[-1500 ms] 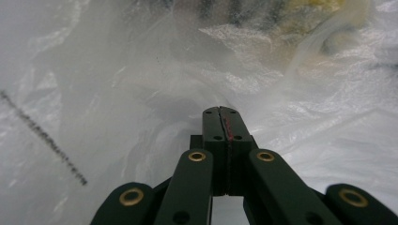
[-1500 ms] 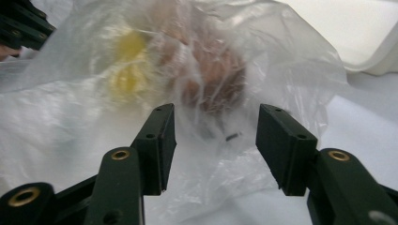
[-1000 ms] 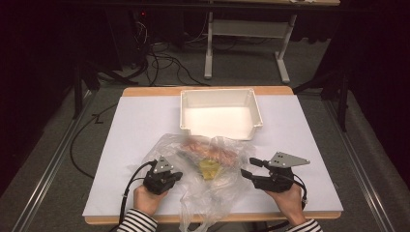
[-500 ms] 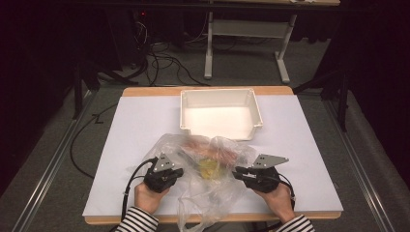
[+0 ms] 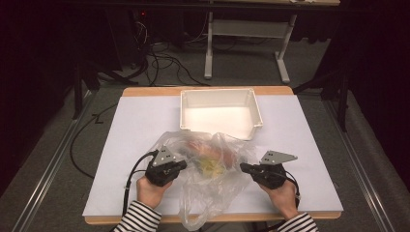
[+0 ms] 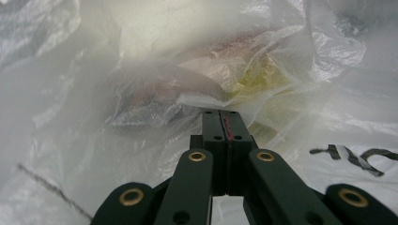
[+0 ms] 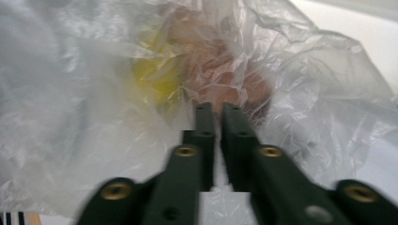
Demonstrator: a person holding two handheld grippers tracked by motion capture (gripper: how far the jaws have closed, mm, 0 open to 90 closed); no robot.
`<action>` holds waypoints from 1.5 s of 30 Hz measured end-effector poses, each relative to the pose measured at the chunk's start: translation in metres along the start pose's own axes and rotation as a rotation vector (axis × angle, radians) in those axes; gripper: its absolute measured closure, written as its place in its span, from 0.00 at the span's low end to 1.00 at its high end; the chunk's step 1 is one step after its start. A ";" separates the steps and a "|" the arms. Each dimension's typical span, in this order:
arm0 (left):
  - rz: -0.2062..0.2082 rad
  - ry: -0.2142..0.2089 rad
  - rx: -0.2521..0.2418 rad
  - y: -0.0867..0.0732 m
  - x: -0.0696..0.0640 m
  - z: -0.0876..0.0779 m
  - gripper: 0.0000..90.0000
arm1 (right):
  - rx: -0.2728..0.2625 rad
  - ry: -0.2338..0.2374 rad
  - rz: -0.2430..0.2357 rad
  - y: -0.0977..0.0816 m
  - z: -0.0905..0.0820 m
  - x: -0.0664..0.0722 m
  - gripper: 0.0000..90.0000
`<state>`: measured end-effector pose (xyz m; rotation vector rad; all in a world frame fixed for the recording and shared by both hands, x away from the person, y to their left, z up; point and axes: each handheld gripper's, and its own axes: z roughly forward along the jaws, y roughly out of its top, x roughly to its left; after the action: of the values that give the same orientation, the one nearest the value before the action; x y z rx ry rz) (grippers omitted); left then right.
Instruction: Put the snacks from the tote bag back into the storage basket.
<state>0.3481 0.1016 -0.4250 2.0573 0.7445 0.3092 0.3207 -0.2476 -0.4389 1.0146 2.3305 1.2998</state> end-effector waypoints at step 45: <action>0.012 0.123 -0.017 0.035 0.005 0.033 1.00 | 0.026 -0.163 0.083 0.000 -0.013 -0.040 1.00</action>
<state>0.3815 0.0686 -0.4154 2.0411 0.8014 0.4510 0.3425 -0.2839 -0.4347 1.1900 2.2102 1.1715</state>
